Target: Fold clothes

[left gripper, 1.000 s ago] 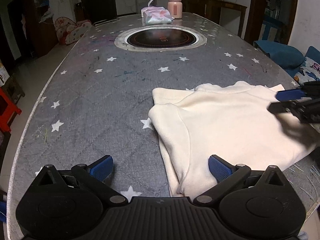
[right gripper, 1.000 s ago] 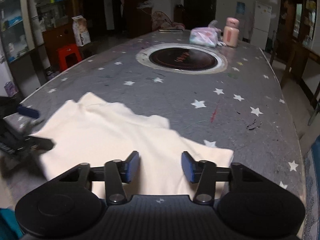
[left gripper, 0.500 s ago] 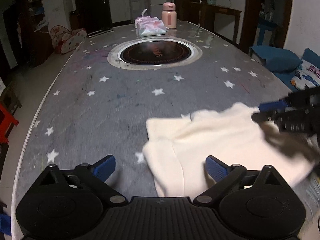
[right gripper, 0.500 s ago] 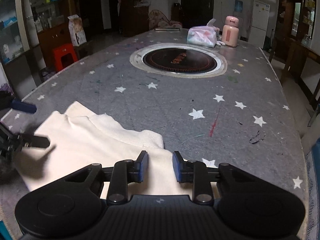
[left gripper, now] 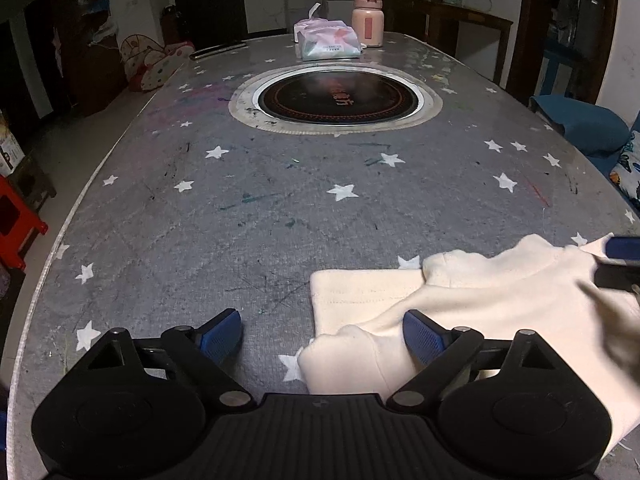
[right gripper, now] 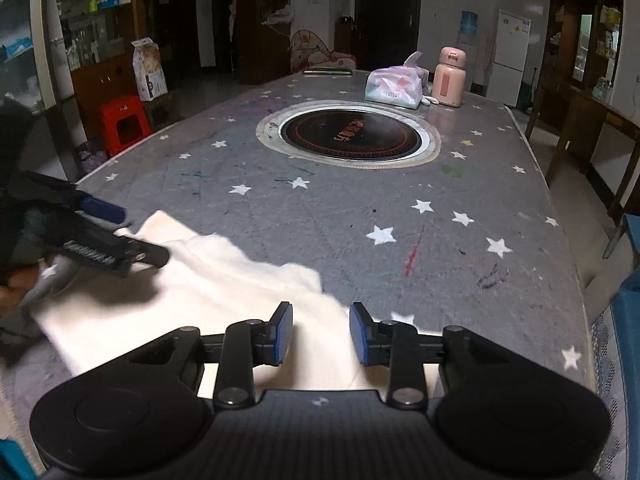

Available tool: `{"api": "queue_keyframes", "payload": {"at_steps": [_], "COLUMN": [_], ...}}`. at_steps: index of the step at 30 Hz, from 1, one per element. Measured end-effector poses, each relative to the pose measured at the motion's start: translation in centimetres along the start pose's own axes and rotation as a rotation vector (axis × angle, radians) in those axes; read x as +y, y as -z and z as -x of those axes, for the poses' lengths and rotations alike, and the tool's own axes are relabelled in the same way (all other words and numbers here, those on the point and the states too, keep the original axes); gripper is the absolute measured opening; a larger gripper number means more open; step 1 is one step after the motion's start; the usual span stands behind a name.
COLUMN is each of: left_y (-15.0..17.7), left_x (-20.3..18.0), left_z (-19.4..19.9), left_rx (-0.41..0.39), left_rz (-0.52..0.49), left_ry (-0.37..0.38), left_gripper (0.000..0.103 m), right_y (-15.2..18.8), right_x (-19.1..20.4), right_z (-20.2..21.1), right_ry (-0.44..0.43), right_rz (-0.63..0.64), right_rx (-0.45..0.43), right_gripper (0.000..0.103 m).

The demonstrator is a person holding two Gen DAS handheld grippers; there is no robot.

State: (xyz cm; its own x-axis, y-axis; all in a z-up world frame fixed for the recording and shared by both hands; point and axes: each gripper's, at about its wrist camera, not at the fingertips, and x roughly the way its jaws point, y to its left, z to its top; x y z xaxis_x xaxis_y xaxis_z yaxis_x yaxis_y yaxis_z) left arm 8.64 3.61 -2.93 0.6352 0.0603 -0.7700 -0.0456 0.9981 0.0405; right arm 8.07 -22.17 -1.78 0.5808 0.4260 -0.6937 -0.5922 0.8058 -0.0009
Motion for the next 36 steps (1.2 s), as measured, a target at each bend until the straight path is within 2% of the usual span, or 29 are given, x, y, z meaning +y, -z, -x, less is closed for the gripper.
{"api": "queue_keyframes", "payload": {"at_steps": [4, 9, 14, 19, 25, 32, 36], "left_y": [0.0, 0.0, 0.4, 1.9, 3.7, 4.3, 4.5], "left_x": [0.0, 0.0, 0.4, 0.7, 1.0, 1.0, 1.0], "left_z": [0.0, 0.2, 1.9, 3.8, 5.1, 5.2, 5.3], "left_rx": [-0.003, -0.003, -0.018, -0.023, -0.012, -0.002, 0.002], "left_rz": [-0.002, -0.001, -0.003, -0.012, -0.005, 0.012, 0.019], "left_ry": [-0.002, -0.008, -0.016, -0.006, 0.008, 0.006, 0.001], "left_gripper": [0.091, 0.091, 0.09, 0.091, 0.091, 0.092, 0.094], "right_y": [1.9, 4.2, 4.0, 4.6, 6.2, 4.6, 5.1], "right_x": [0.6, 0.7, 0.6, 2.2, 1.6, 2.4, 2.2], "right_z": [2.2, 2.4, 4.6, 5.9, 4.8, 5.1, 3.2], "right_ry": [-0.016, 0.024, 0.036, -0.019, -0.026, -0.03, -0.026], "right_rz": [0.001, 0.016, -0.002, 0.028, -0.032, 0.0, -0.013], "right_rx": [-0.007, 0.039, -0.012, -0.033, 0.018, -0.028, 0.01], "right_gripper": [0.032, 0.032, 0.032, 0.031, 0.024, 0.025, 0.025]}}
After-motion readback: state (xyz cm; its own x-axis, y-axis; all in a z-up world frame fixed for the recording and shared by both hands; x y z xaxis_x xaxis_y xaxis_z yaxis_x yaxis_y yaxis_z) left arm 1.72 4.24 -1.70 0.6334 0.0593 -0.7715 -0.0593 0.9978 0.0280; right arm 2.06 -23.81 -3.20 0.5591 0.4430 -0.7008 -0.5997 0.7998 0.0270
